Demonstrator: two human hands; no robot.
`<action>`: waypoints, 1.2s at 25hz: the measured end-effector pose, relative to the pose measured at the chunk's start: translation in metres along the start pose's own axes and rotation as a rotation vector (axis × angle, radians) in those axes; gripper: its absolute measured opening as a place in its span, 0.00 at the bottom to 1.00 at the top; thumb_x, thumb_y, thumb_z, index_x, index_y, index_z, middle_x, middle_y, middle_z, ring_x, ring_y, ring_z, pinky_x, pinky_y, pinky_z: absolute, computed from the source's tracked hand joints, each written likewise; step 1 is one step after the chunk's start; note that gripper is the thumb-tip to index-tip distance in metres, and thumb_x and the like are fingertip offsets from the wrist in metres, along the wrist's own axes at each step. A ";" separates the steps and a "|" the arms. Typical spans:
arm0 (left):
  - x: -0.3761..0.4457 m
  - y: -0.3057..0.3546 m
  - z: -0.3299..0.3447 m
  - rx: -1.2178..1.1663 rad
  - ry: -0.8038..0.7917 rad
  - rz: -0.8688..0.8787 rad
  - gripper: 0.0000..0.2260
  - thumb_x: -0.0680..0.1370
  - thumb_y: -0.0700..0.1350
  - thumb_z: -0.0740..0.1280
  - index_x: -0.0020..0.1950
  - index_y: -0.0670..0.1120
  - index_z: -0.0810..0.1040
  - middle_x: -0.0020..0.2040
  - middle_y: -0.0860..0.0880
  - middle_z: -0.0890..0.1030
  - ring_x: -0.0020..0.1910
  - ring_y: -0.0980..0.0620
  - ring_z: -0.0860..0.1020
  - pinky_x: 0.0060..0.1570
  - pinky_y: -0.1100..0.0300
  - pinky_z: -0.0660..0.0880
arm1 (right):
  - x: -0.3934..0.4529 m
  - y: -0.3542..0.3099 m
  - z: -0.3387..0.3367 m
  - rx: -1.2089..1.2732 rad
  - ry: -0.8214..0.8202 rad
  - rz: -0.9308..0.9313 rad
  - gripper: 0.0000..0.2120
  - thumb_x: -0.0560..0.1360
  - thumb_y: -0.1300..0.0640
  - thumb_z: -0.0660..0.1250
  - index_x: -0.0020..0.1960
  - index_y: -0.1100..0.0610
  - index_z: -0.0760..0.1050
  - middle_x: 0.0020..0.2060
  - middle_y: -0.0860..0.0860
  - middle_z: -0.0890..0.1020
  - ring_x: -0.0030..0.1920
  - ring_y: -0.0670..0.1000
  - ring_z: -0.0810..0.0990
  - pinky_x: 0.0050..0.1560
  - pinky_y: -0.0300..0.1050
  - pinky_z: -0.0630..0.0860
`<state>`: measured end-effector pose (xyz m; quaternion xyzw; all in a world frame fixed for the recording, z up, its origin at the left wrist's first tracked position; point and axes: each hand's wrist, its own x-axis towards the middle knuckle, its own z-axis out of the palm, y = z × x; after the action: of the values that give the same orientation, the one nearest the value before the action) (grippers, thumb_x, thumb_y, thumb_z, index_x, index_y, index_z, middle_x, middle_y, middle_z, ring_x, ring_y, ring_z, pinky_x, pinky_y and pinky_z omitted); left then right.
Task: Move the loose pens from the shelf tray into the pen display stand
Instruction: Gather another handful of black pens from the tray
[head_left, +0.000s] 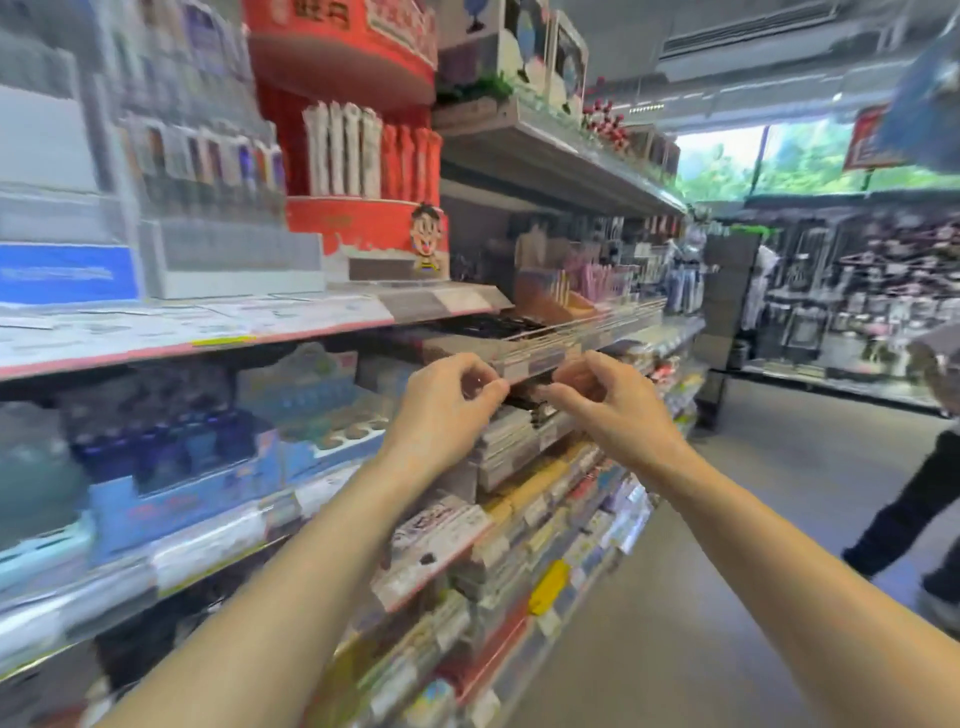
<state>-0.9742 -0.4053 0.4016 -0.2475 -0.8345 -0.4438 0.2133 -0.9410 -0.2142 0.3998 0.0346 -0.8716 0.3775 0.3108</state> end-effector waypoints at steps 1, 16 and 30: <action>0.018 -0.004 0.023 0.022 -0.027 -0.017 0.07 0.79 0.49 0.70 0.50 0.48 0.83 0.48 0.50 0.85 0.48 0.52 0.80 0.51 0.56 0.75 | 0.015 0.020 -0.003 -0.022 -0.020 0.020 0.06 0.77 0.50 0.72 0.51 0.52 0.80 0.43 0.48 0.84 0.46 0.47 0.83 0.51 0.52 0.80; 0.333 -0.082 0.203 0.332 -0.027 -0.138 0.11 0.81 0.53 0.65 0.57 0.48 0.80 0.57 0.49 0.80 0.57 0.47 0.76 0.56 0.51 0.75 | 0.351 0.240 0.012 -0.109 -0.243 -0.101 0.07 0.78 0.52 0.72 0.53 0.55 0.81 0.44 0.48 0.83 0.43 0.48 0.81 0.42 0.42 0.79; 0.451 -0.160 0.212 0.535 0.054 -1.004 0.17 0.80 0.50 0.68 0.62 0.39 0.76 0.53 0.40 0.80 0.44 0.41 0.81 0.49 0.44 0.83 | 0.555 0.256 0.198 -0.342 -0.872 -0.505 0.22 0.78 0.46 0.70 0.56 0.64 0.71 0.49 0.57 0.76 0.40 0.55 0.78 0.36 0.47 0.77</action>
<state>-1.4538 -0.2023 0.4505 0.2534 -0.9273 -0.2703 0.0527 -1.5652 -0.0692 0.4489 0.3461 -0.9335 0.0941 0.0020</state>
